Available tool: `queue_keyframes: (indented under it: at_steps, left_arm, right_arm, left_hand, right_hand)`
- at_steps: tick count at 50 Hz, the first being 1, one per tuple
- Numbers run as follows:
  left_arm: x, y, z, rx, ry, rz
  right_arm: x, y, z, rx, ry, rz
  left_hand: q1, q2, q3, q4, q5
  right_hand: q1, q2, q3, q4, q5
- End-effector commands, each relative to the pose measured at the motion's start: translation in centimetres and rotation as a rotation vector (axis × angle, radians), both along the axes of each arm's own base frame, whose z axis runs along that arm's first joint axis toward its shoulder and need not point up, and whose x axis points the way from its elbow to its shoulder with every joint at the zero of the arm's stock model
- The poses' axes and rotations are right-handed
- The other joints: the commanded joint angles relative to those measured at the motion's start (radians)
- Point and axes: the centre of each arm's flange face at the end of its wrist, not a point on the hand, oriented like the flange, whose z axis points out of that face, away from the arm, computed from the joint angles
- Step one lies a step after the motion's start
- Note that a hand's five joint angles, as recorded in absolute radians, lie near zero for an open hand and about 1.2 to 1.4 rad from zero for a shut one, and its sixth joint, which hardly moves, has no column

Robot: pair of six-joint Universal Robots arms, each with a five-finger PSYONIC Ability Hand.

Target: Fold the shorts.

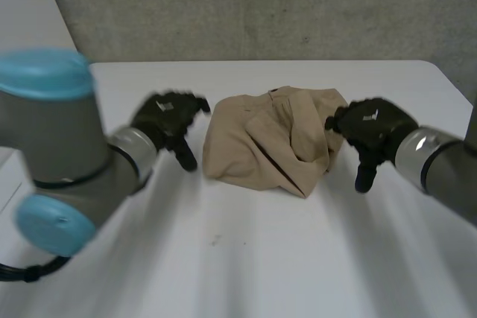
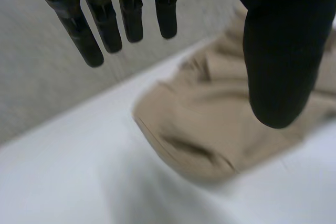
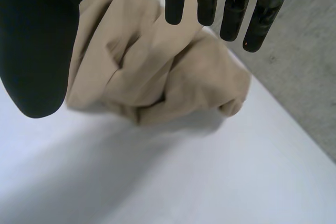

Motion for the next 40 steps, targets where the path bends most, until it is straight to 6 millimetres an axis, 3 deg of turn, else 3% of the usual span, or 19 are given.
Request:
queue_keyframes:
  at_steps: [1, 7, 12, 14, 15, 17, 21, 25, 26, 29, 30, 34, 37, 40]
  left_arm:
    - [-1.7, -1.6, -6.9, 0.056, -0.037, -0.019]
    - [-3.1, -3.8, -9.1, -0.017, -0.003, -0.017]
    - [-4.3, -5.5, -10.1, -0.077, -0.013, -0.026]
    - [-4.4, -5.8, -10.7, -0.091, -0.039, -0.031]
    - [-4.5, -6.1, -11.0, -0.113, -0.074, -0.038]
    - [-4.4, -6.4, -11.1, -0.131, -0.100, -0.026]
    - [-2.6, -8.1, -9.8, -0.212, -0.159, 0.179]
    - [1.0, -11.2, -3.5, -0.387, -0.057, 0.451]
    - [2.7, -12.4, -0.7, -0.466, 0.003, 0.502]
    - [5.2, -13.6, 3.7, -0.604, 0.076, 0.541]
    - [6.0, -13.7, 6.3, -0.683, 0.119, 0.544]
    - [5.5, -12.5, 10.9, -0.811, 0.206, 0.455]
    - [3.8, -11.4, 11.4, -0.823, 0.221, 0.362]
    - [0.5, -9.1, 11.0, -0.814, 0.241, 0.202]
  right_arm:
    - [-0.4, 1.1, -4.3, 0.003, -0.012, -0.003]
    - [-0.7, 2.0, -6.6, -0.006, -0.007, 0.007]
    - [-0.8, 2.3, -7.0, 0.001, -0.004, 0.007]
    - [-0.8, 2.4, -7.1, 0.005, -0.004, 0.005]
    - [-0.9, 2.4, -7.2, 0.006, -0.003, 0.005]
    - [-0.8, 2.4, -7.2, 0.006, -0.003, 0.007]
    - [-0.8, 2.3, -7.1, 0.001, -0.004, 0.004]
    - [-0.8, 2.3, -7.1, -0.001, -0.004, 0.006]
    - [-0.8, 2.3, -7.1, 0.001, -0.004, 0.006]
    - [-0.8, 2.4, -7.2, 0.002, -0.003, 0.009]
    - [-0.7, 2.4, -7.2, 0.002, -0.003, 0.011]
    - [-0.7, 2.5, -7.3, 0.006, 0.000, 0.011]
    - [-0.8, 2.4, -7.3, 0.007, -0.001, 0.007]
    - [-0.9, 2.3, -7.3, 0.008, -0.006, -0.003]
  left_hand:
    - [0.076, 0.086, 0.088, 0.084, 0.083]
    - [0.061, 0.072, 0.073, 0.069, 0.068]
    - [0.125, 0.136, 0.138, 0.134, 0.133]
    - [0.286, 0.297, 0.298, 0.294, 0.293]
    - [0.694, 0.705, 0.706, 0.702, 0.701]
    - [1.025, 1.036, 1.038, 1.033, 1.033]
    - [1.026, 1.037, 1.039, 1.035, 1.034]
    - [1.026, 1.037, 1.039, 1.035, 1.034]
    - [1.026, 1.037, 1.039, 1.035, 1.034]
    - [1.026, 1.037, 1.039, 1.035, 1.034]
    - [1.026, 1.037, 1.039, 1.035, 1.034]
    - [1.026, 1.037, 1.039, 1.035, 1.034]
    - [1.026, 1.037, 1.039, 1.035, 1.034]
    - [1.026, 1.037, 1.039, 1.035, 1.034]
  right_hand:
    - [-0.026, -0.049, -0.038, -0.067, -0.056]
    - [-0.026, -0.049, -0.038, -0.067, -0.056]
    - [-0.026, -0.049, -0.038, -0.067, -0.056]
    - [-0.026, -0.049, -0.038, -0.067, -0.056]
    - [-0.026, -0.049, -0.038, -0.067, -0.056]
    - [-0.026, -0.049, -0.038, -0.067, -0.056]
    - [-0.026, -0.049, -0.038, -0.067, -0.056]
    - [-0.026, -0.049, -0.038, -0.067, -0.056]
    - [-0.026, -0.049, -0.038, -0.067, -0.056]
    - [-0.026, -0.049, -0.038, -0.067, -0.056]
    - [-0.026, -0.049, -0.038, -0.067, -0.056]
    - [-0.026, -0.049, -0.038, -0.067, -0.056]
    - [-0.026, -0.049, -0.038, -0.067, -0.056]
    - [-0.026, -0.049, -0.038, -0.067, -0.056]
